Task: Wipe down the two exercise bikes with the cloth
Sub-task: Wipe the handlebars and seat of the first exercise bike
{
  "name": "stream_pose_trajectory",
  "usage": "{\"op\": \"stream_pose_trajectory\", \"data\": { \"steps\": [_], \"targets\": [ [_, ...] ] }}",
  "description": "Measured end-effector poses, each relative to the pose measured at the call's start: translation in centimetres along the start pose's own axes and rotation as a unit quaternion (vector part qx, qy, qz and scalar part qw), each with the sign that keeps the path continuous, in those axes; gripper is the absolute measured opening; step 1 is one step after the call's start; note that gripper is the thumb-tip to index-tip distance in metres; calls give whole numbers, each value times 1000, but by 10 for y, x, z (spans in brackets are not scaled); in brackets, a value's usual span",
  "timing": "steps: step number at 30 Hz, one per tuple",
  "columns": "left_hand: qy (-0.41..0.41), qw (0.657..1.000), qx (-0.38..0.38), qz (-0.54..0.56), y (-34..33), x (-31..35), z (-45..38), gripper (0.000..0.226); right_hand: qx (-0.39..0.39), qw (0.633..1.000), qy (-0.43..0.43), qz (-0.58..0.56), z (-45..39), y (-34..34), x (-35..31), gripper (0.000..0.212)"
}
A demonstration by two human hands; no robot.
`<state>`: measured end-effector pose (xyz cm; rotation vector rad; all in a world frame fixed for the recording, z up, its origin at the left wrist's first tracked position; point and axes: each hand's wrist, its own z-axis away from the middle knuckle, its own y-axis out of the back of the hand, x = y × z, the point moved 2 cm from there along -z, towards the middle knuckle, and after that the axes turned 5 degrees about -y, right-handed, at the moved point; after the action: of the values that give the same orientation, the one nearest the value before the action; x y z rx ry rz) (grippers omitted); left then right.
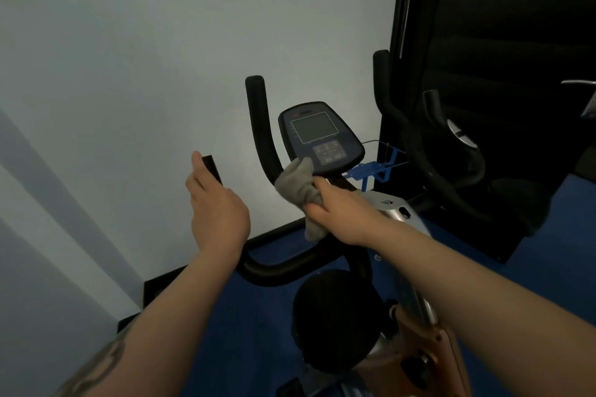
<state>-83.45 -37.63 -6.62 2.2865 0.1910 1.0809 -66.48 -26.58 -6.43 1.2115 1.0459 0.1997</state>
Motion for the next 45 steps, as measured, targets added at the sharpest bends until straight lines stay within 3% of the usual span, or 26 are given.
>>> {"op": "stream_pose_trajectory", "data": {
  "steps": [5, 12, 18, 21, 23, 26, 29, 31, 35, 38, 40, 43, 45],
  "targets": [
    [-7, 999, -4, -35, -2, 2, -4, 81, -50, 996, -45, -53, -19, 4, -16, 60],
    [12, 1000, -4, -4, 1, -2, 1, 75, 9, 995, -43, -89, 17, -4, 4, 48],
    [4, 999, -12, -37, -3, 0, -5, 79, -85, 981, -85, -154, -11, 9, -15, 42],
    [10, 1000, -16, -20, 0, -1, -2, 77, 15, 990, -60, -124, -8, 0, -24, 42],
    [9, 1000, -13, -8, 3, -1, 1, 75, 42, 995, -28, -85, 13, -7, -15, 47],
    [22, 1000, -19, 11, 3, -1, 2, 73, -10, 994, 22, -107, 37, -3, 4, 71],
    [38, 999, -29, 26, 2, -1, 1, 70, -99, 976, 30, -191, 44, 7, 18, 73],
    [38, 999, -27, 29, 2, -2, 0, 69, -114, 963, 25, -243, 42, 17, 17, 69],
    [33, 999, -28, 31, 2, -1, 0, 69, -53, 987, 103, -109, 39, 30, -1, 61],
    [42, 997, -32, 49, 5, -2, 2, 69, -145, 974, 131, 114, 35, 15, -11, 45],
    [48, 997, -32, 56, 5, -1, 2, 69, -204, 963, 123, 125, 34, 15, -17, 31],
    [54, 997, -33, 49, 5, 0, 2, 69, -232, 961, 141, 47, 33, 25, -19, 53],
    [57, 997, -30, 49, 4, -1, 1, 69, -250, 951, 168, 77, 34, 21, -21, 51]
  ]
}}
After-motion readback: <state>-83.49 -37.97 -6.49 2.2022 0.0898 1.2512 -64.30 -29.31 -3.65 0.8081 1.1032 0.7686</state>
